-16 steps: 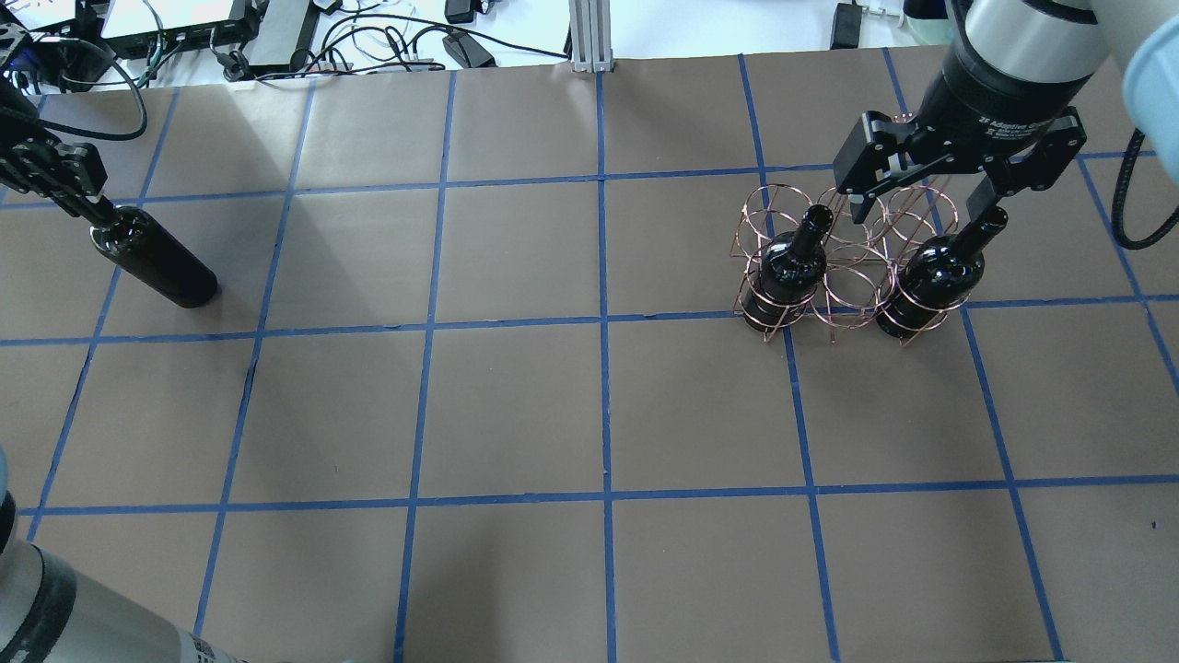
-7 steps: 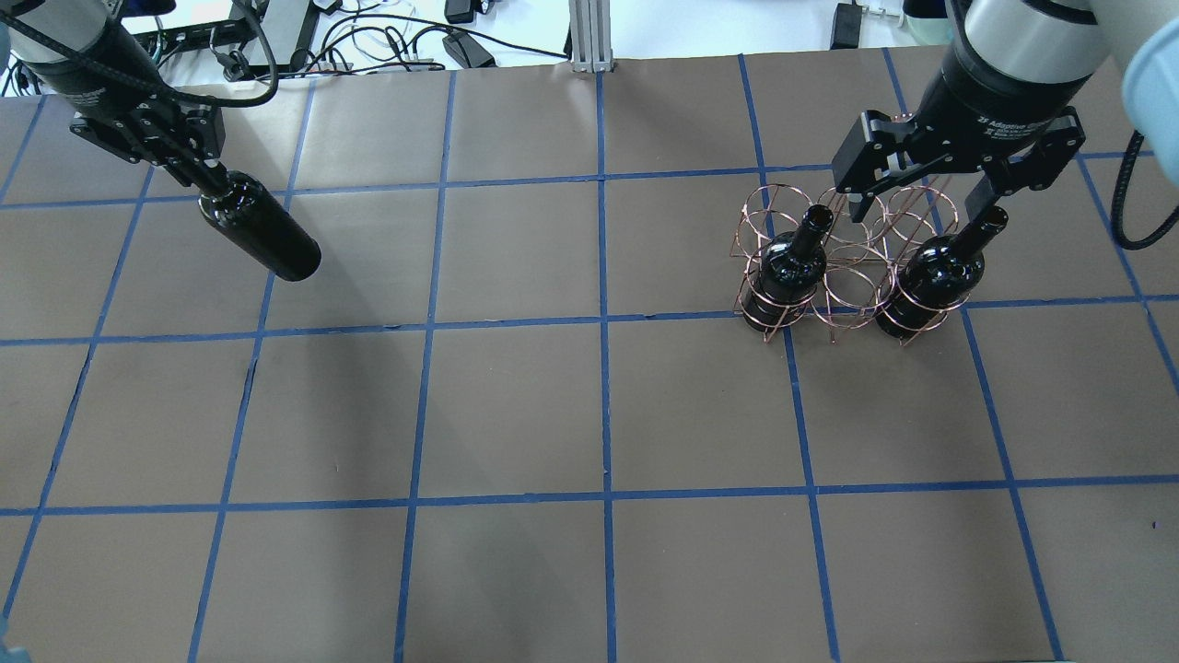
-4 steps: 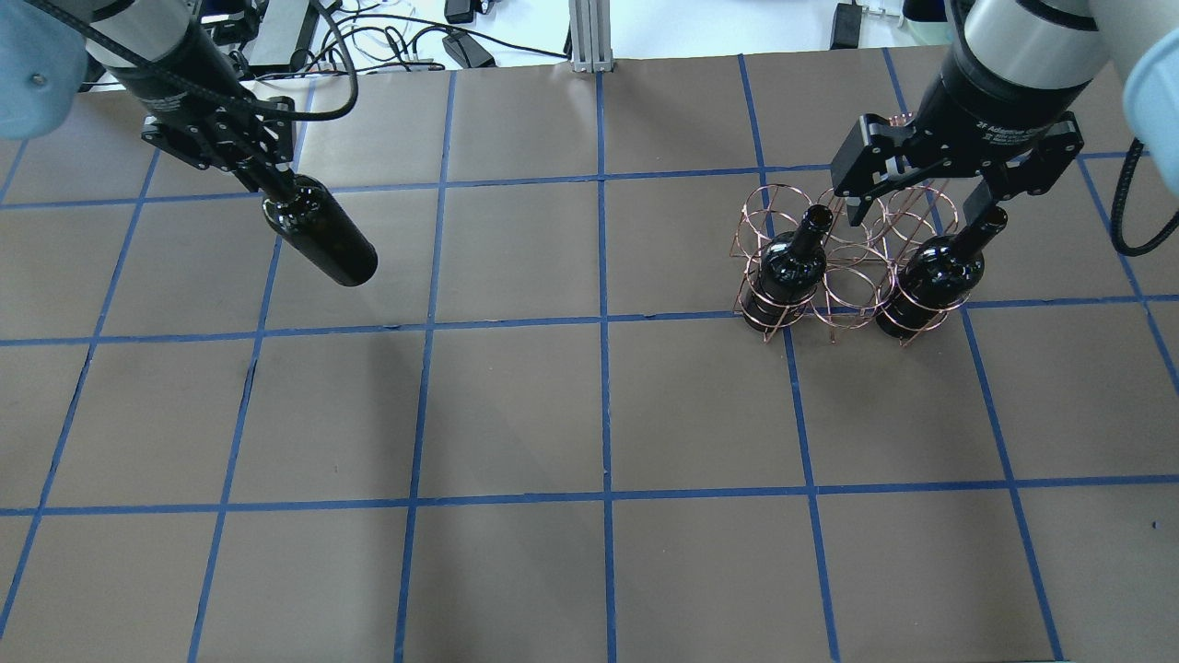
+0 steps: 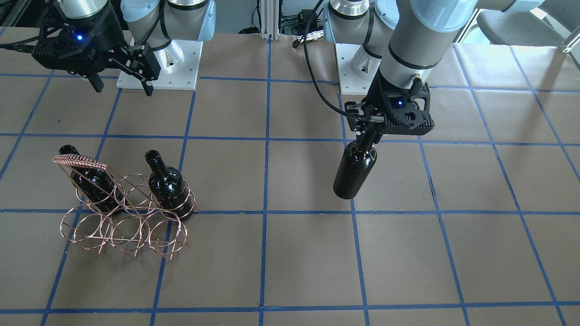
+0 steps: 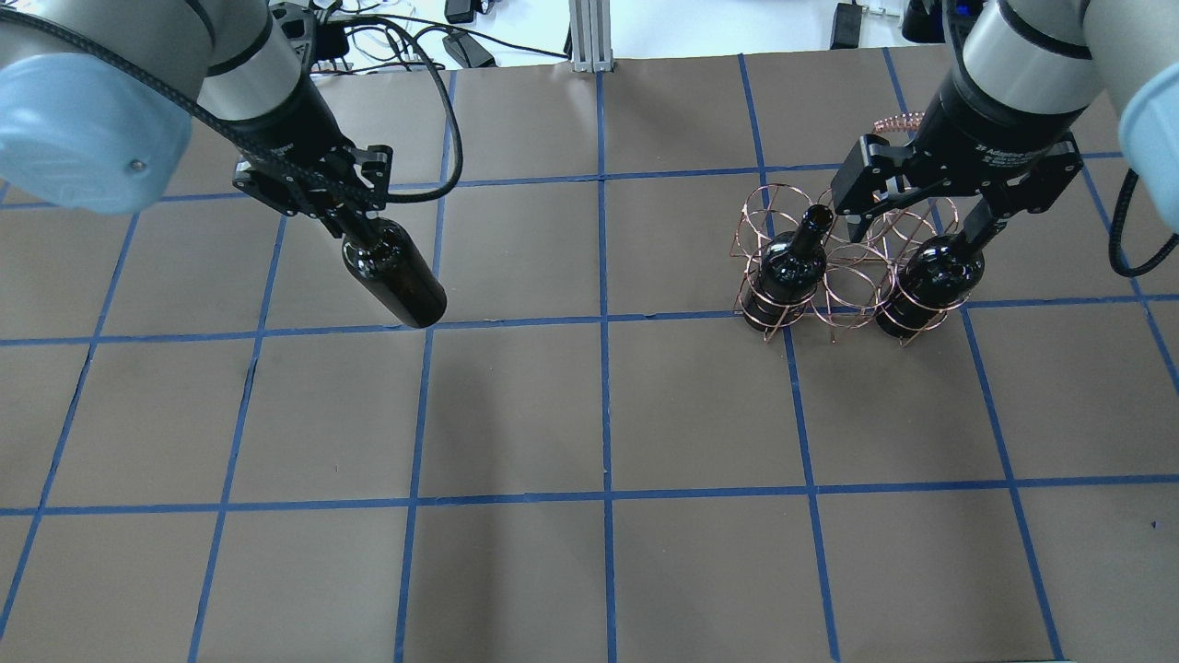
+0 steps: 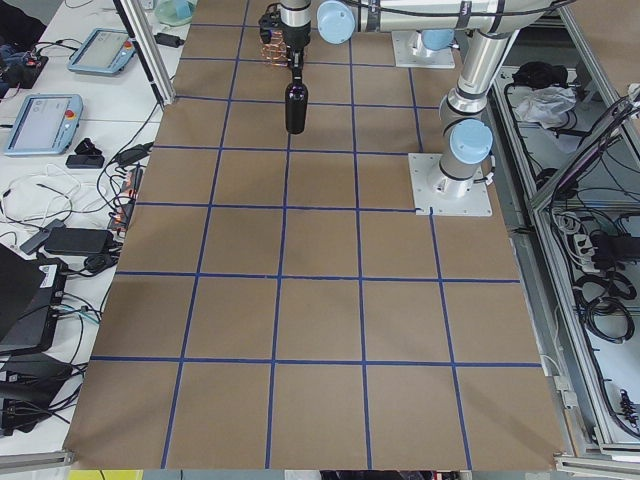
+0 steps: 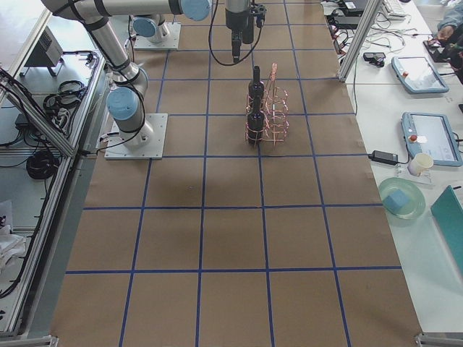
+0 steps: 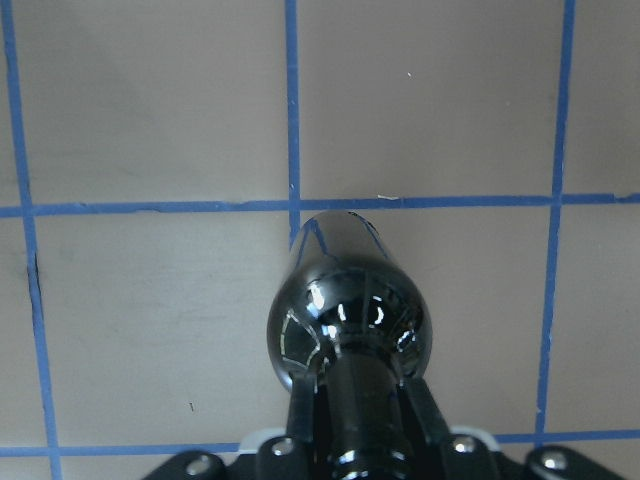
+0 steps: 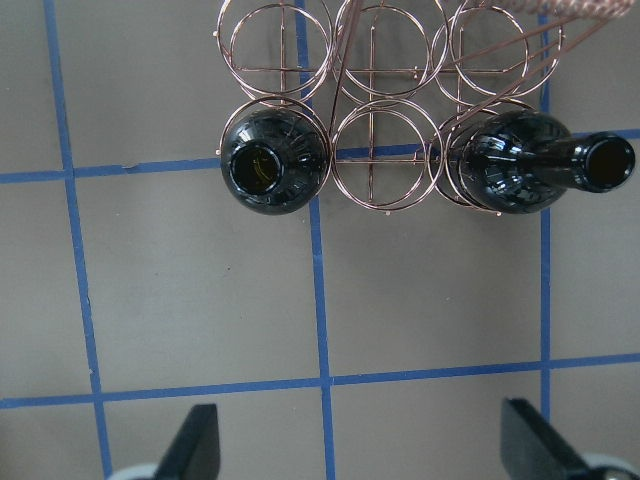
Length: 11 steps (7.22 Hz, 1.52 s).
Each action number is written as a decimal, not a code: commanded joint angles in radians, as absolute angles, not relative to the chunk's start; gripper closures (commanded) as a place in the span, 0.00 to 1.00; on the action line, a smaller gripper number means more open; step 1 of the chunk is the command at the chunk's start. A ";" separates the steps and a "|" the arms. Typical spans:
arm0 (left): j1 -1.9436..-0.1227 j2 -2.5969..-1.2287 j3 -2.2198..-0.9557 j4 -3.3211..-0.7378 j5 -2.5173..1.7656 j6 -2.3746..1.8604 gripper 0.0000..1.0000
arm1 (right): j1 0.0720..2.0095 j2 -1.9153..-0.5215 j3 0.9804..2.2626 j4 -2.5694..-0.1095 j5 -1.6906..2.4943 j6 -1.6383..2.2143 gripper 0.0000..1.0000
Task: Place wine into wine basket
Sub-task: 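Carry the bottle toward the table center and stand it upright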
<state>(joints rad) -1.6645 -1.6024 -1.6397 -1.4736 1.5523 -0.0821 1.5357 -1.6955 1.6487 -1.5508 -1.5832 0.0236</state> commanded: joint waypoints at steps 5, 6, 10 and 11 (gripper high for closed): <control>-1.812 -1.580 -1.801 -1.457 1.491 -0.127 1.00 | 1.537 -1.701 1.651 -1.554 -1.589 0.021 0.01; -1.813 -1.577 -1.822 -1.456 1.491 -0.126 1.00 | 1.536 -1.701 1.651 -1.554 -1.595 0.014 0.01; -1.813 -1.583 -1.827 -1.460 1.491 -0.129 0.90 | 1.537 -1.700 1.651 -1.581 -1.588 0.017 0.01; -1.813 -1.583 -1.827 -1.465 1.491 -0.132 0.32 | 1.537 -1.700 1.651 -1.582 -1.591 0.018 0.00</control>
<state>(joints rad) -1.8129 -1.5829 -1.8267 -1.4606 1.4904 -0.1282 1.5370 -1.6998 1.6506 -1.5756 -1.5893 0.0172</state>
